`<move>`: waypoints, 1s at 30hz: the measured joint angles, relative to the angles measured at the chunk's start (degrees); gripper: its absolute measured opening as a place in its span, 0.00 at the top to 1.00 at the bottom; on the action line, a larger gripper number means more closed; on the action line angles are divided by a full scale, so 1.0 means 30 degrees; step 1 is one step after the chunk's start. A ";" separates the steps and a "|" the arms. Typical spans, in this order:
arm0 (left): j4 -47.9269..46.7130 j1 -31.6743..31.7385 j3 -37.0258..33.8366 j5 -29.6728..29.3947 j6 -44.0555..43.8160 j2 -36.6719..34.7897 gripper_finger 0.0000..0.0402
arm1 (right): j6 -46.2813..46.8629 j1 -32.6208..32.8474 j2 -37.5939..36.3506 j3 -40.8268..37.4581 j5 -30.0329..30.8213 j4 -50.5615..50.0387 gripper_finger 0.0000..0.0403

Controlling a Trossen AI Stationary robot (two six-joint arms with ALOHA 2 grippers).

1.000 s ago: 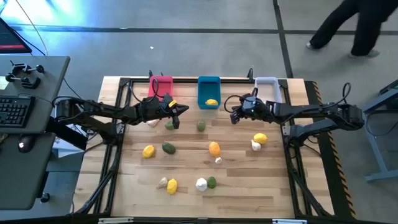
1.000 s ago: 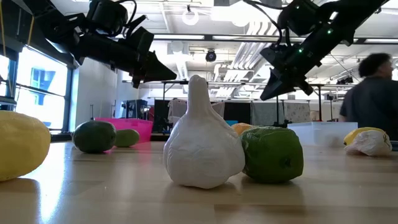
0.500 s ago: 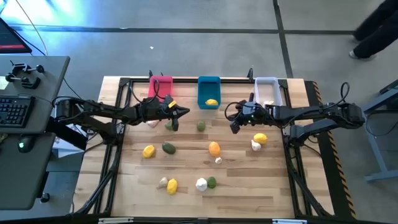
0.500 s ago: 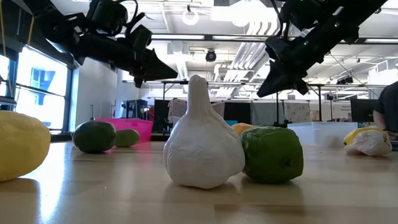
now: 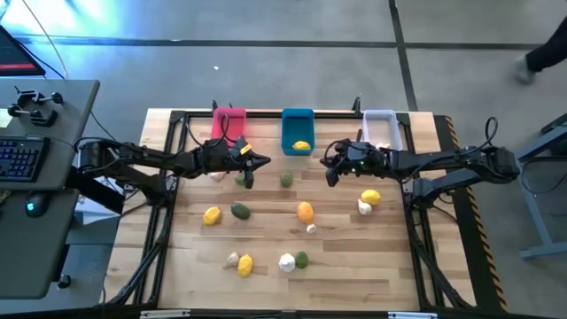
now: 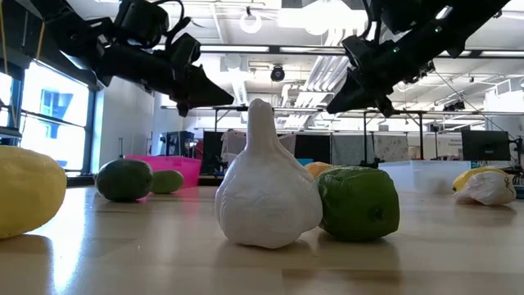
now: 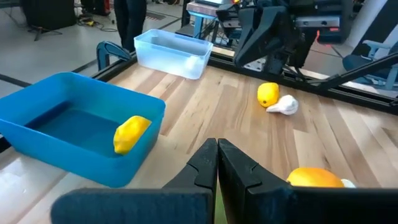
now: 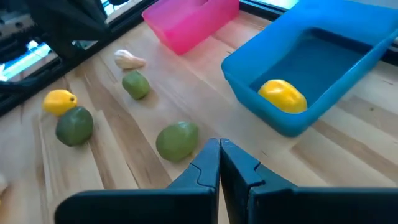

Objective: Sort produce into baskets
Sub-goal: Put the lemon into the blue bin

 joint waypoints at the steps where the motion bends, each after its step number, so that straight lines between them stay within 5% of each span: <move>1: -0.0007 0.0013 0.0000 0.0416 0.0190 0.0000 1.00 | 0.0156 0.0021 0.0000 0.0003 -0.0005 -0.0109 1.00; 10: 0.0488 0.0000 0.0000 0.3259 0.0607 0.0000 1.00 | 0.2631 0.0114 0.0015 -0.0005 -0.0779 -0.0800 0.88; 30: 0.0149 0.0000 0.0000 0.1420 0.0264 0.0000 1.00 | 0.7376 0.3400 0.0015 0.0006 -0.2874 -0.5176 0.38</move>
